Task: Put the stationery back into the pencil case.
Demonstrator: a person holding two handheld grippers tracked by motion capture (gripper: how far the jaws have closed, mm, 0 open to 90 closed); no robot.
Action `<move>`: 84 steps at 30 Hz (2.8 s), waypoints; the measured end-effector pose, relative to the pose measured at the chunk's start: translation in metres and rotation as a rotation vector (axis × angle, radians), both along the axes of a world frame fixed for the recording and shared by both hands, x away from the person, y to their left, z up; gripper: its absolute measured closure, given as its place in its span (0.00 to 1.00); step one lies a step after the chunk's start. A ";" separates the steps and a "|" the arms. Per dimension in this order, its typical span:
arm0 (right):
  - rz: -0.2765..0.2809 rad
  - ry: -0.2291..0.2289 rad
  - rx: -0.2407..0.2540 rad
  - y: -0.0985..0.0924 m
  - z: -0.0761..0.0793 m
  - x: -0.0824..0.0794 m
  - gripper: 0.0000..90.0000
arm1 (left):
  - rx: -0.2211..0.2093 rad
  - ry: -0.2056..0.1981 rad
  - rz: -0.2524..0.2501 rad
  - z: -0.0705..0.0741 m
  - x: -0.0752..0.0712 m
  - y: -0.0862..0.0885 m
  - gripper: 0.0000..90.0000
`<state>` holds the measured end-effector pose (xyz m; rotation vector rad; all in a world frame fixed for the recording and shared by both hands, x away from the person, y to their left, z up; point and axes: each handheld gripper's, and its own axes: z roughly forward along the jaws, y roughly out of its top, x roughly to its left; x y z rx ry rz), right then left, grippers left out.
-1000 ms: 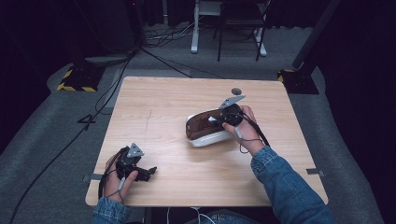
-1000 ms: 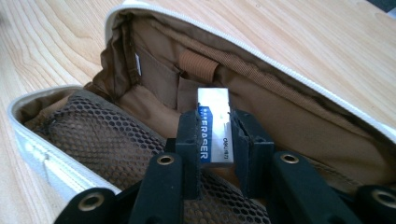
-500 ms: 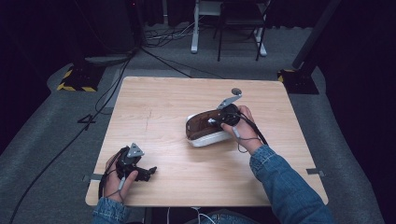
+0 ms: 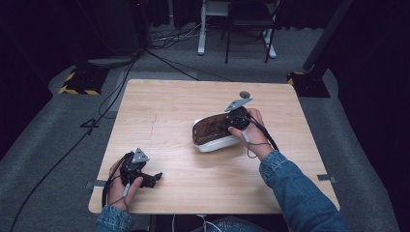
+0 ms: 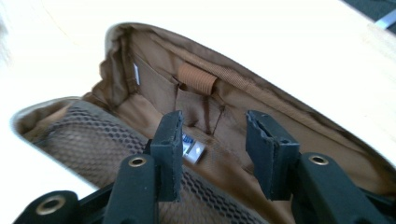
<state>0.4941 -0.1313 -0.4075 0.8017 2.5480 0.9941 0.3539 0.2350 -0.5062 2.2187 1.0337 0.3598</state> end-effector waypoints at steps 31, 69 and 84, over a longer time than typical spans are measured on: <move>-0.030 -0.071 0.139 -0.102 0.030 -0.081 0.49 | 0.012 -0.005 0.003 0.000 0.001 0.001 0.00; -0.232 -0.029 0.124 -0.175 -0.081 -0.128 0.25 | 0.014 -0.001 0.002 0.001 0.001 0.001 0.00; -0.232 0.000 0.086 -0.172 -0.097 -0.130 0.19 | 0.014 -0.002 0.002 0.001 0.001 0.001 0.00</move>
